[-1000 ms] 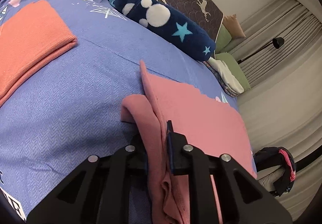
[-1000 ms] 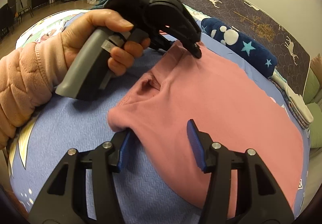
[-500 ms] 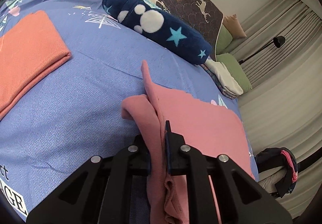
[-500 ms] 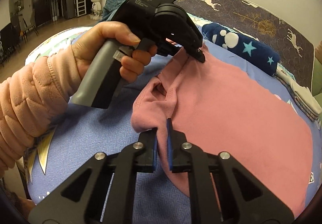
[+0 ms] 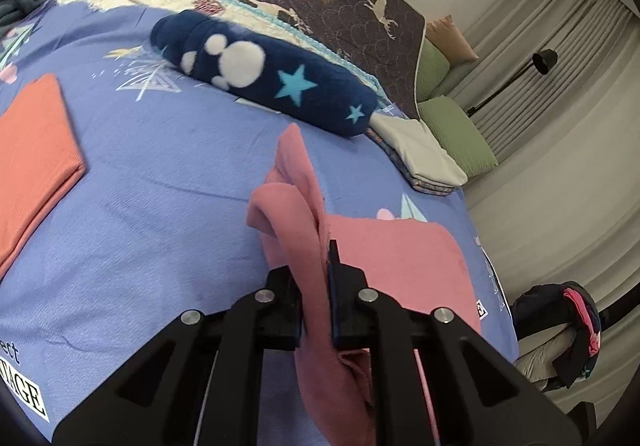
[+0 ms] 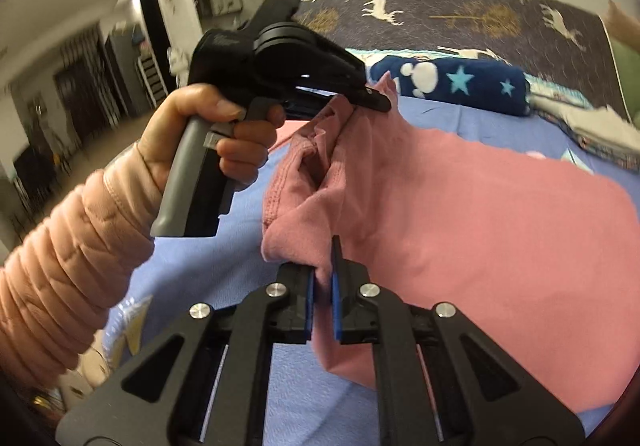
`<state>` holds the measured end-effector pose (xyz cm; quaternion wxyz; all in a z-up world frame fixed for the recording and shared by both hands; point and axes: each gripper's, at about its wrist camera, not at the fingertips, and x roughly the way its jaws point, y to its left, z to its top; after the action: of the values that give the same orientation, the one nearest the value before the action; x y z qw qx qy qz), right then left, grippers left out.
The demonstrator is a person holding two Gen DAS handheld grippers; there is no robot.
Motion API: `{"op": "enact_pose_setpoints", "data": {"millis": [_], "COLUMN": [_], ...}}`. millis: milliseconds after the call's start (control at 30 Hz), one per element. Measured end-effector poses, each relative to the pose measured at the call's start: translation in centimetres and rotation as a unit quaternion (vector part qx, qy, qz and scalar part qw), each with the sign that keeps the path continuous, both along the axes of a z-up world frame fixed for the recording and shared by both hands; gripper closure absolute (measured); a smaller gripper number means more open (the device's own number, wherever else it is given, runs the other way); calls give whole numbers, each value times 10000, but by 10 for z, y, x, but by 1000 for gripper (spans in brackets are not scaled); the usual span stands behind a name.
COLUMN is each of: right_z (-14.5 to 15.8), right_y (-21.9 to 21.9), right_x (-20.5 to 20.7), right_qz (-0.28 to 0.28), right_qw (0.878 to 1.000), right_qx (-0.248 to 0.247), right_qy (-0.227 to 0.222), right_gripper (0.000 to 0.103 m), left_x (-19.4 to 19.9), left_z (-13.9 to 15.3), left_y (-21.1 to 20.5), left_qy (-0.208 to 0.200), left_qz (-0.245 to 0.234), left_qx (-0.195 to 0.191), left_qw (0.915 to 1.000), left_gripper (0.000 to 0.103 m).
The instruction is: Fold small clothes
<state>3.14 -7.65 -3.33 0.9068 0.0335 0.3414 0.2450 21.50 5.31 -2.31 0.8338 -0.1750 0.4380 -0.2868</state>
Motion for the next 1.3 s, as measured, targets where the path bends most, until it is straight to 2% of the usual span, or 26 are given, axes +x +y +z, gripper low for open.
{"op": "enact_pose_setpoints", "data": {"millis": [300,633,933,1300], "right_z": [17,18,8,-10], "right_y": [-55,-122,-183,-226], "right_x": [-15,-36,-60,-75], "right_qz": [-381,-869,-1447,-1908], "right_qw": [9974,9911,9809,9697], "right_qx": [552,943,1268,1527], "right_qy": [-257,-352,-295,-82], "right_gripper": [97,97,97,97], "left_x": [-4,-13,-22,-33], "left_z": [23,39,31,8], "left_y": [-66,-152,-241,-308], "left_qy": [-132,-255,-300,-229], "left_qz": [-131,-437,-917,-1267], "left_qx": [367,650,1048,1569], "left_qw": [9992,9966,9898,9792], "left_gripper": [94,94,94,95]}}
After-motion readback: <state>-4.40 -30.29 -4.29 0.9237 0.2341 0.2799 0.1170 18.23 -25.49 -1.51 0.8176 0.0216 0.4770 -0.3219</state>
